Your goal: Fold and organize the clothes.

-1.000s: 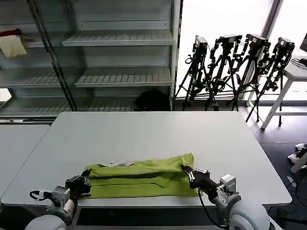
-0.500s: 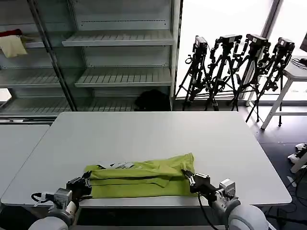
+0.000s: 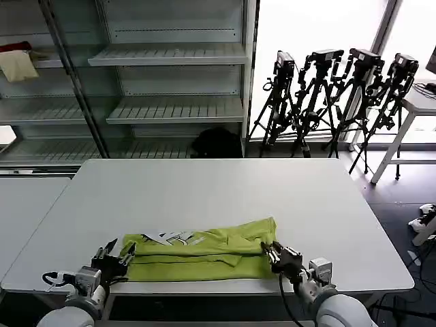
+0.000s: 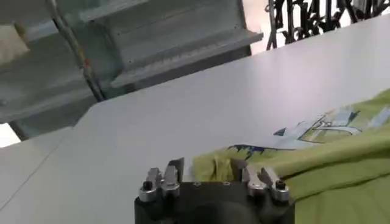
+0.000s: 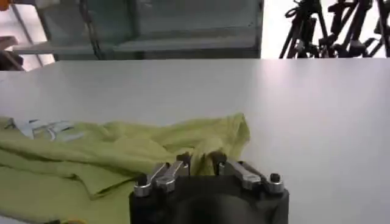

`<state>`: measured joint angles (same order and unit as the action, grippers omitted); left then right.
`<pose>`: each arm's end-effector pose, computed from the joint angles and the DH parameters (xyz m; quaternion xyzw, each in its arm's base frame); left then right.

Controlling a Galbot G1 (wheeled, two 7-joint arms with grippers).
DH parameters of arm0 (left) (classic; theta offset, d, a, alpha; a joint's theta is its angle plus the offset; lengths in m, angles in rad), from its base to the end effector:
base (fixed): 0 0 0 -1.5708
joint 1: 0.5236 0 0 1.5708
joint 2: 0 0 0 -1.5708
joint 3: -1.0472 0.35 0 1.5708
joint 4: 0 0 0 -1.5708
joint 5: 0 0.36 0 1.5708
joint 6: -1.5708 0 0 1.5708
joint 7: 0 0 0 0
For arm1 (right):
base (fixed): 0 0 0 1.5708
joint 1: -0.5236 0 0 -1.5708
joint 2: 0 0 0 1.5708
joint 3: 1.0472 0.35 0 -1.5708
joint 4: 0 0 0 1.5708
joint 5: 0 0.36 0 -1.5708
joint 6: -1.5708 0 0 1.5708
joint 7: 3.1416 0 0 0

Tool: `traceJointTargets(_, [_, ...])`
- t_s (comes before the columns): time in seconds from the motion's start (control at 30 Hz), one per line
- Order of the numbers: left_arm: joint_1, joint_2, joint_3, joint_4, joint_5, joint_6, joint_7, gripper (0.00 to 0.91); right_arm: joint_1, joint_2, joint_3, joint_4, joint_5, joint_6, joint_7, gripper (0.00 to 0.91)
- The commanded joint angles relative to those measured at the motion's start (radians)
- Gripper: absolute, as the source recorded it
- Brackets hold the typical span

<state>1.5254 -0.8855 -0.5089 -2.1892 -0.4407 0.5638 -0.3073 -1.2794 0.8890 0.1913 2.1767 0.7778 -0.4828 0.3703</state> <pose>0.2088 0.0861 -0.2345 -0.0165 -0.9603 -0.1580 0.2293 0.2323 -0.0164 -0.2331 0.1486 -0.9623 -0.0128 0.2276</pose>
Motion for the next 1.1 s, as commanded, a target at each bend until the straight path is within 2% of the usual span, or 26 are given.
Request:
traceJointTargets(0.03, [0.052,0.024,-0.062,-0.040,0.001,0.012,-0.002,0.907,-0.022,0.018,0.017,0.073,0.025,-0.066,0.314,0.907])
traceJointTargets(0.1, [0.074,0.024,-0.093,-0.053,-0.008,0.012,-0.004,0.907,-0.038,0.016,0.032,0.082,0.010,-0.065,0.318,0.907])
traceJointTargets(0.17, [0.099,0.020,-0.132,-0.071,-0.020,0.007,-0.010,0.907,-0.066,0.013,0.057,0.097,-0.054,-0.037,0.295,0.907])
traceJointTargets(0.2, [0.107,0.015,-0.149,-0.080,-0.026,0.002,-0.013,0.907,-0.086,0.013,0.078,0.106,-0.072,-0.005,0.265,0.907])
traceJointTargets(0.3, [0.107,-0.010,-0.176,-0.119,-0.132,-0.022,-0.047,0.907,-0.169,0.022,0.173,0.137,-0.107,0.098,0.119,0.907])
traceJointTargets(0.33, [0.097,-0.026,-0.175,-0.140,-0.219,-0.028,-0.062,0.907,-0.198,0.028,0.211,0.143,-0.127,0.163,0.052,0.907])
traceJointTargets(0.37, [0.091,-0.042,-0.167,-0.149,-0.237,-0.035,-0.068,0.907,-0.224,0.035,0.241,0.145,-0.154,0.196,0.010,0.907])
traceJointTargets(0.4, [0.087,-0.056,-0.159,-0.151,-0.247,-0.042,-0.068,0.907,-0.238,0.040,0.256,0.143,-0.167,0.219,-0.006,0.907])
traceJointTargets(0.43, [0.083,-0.085,-0.130,-0.149,-0.244,-0.065,-0.067,0.907,-0.268,0.046,0.279,0.133,-0.190,0.264,-0.061,0.907])
traceJointTargets(0.5, [0.081,-0.123,-0.099,-0.142,-0.249,-0.091,-0.064,0.907,-0.300,0.052,0.325,0.114,-0.209,0.315,-0.121,0.907])
traceJointTargets(0.53, [0.078,-0.163,-0.081,-0.138,-0.254,-0.095,-0.062,0.907,-0.324,0.057,0.351,0.095,-0.203,0.372,-0.147,0.907])
traceJointTargets(0.6, [0.079,-0.208,-0.066,-0.139,-0.259,-0.101,-0.059,0.907,-0.347,0.058,0.382,0.081,-0.191,0.407,-0.174,0.907])
traceJointTargets(0.67, [0.080,-0.268,-0.057,-0.134,-0.260,-0.108,-0.060,0.907,-0.397,0.057,0.432,0.044,-0.181,0.527,-0.221,0.907])
traceJointTargets(0.73, [0.080,-0.302,-0.053,-0.109,-0.257,-0.124,-0.062,0.907,-0.424,0.057,0.463,0.031,-0.160,0.580,-0.244,0.907])
traceJointTargets(0.87, [0.069,-0.324,-0.065,-0.036,-0.255,-0.162,-0.068,0.907,-0.465,0.053,0.511,0.013,-0.105,0.644,-0.278,0.907])
traceJointTargets(1.1, [0.047,-0.318,-0.069,0.052,-0.234,-0.219,-0.059,0.907,-0.464,0.064,0.521,-0.036,-0.095,0.707,-0.301,0.907])
